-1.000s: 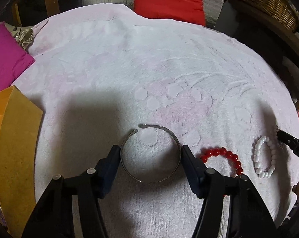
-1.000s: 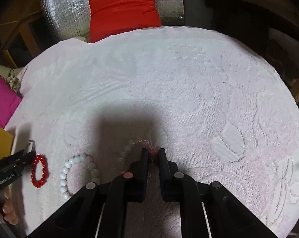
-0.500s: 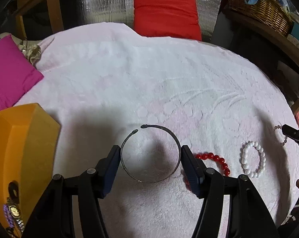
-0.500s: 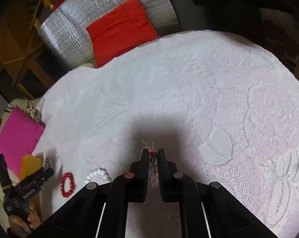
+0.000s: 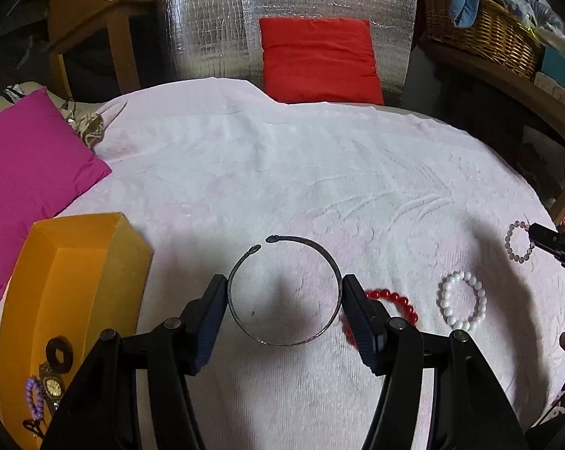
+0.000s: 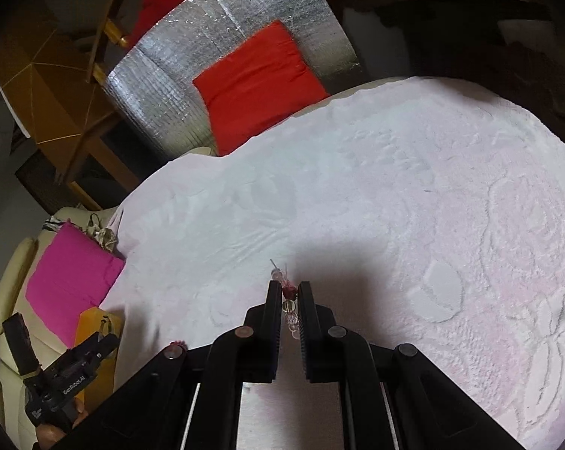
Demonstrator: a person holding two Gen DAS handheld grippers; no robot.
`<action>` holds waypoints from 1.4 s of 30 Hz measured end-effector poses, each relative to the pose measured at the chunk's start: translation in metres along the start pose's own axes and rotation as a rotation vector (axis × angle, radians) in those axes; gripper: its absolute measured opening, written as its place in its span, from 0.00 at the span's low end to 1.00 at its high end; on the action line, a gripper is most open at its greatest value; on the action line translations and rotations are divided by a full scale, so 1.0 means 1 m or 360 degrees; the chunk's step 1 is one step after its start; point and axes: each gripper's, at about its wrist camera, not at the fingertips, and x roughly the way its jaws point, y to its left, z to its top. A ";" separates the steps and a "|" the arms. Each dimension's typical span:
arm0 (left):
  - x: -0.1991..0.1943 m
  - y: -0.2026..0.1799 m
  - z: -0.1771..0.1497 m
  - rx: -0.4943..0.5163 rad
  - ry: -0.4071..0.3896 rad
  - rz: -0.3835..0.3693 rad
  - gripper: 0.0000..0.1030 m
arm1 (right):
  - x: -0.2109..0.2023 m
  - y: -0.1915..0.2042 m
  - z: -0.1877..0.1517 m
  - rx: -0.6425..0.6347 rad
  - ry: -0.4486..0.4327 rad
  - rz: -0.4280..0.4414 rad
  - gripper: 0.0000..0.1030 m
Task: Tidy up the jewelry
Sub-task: 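Carry the silver bangle and pink bracelet over the orange box with both tools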
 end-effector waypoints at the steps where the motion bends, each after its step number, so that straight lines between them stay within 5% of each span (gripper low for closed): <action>1: -0.001 -0.002 -0.003 0.0001 0.0001 0.0006 0.61 | 0.002 0.003 -0.002 -0.0008 0.0008 0.0003 0.09; 10: -0.034 -0.014 -0.027 0.0044 -0.0011 0.0060 0.61 | -0.013 0.017 -0.023 -0.0084 -0.0011 0.0004 0.09; 20: -0.106 0.008 -0.042 0.0071 -0.0176 0.0221 0.61 | -0.047 0.072 -0.058 -0.0187 -0.0020 0.0117 0.09; 31: -0.188 0.074 -0.049 -0.0045 -0.0385 0.0418 0.62 | -0.066 0.200 -0.091 -0.0470 0.0039 0.0348 0.09; 42: -0.201 0.149 -0.069 -0.0222 -0.0398 0.0615 0.62 | -0.049 0.320 -0.133 -0.0732 0.0172 0.0576 0.09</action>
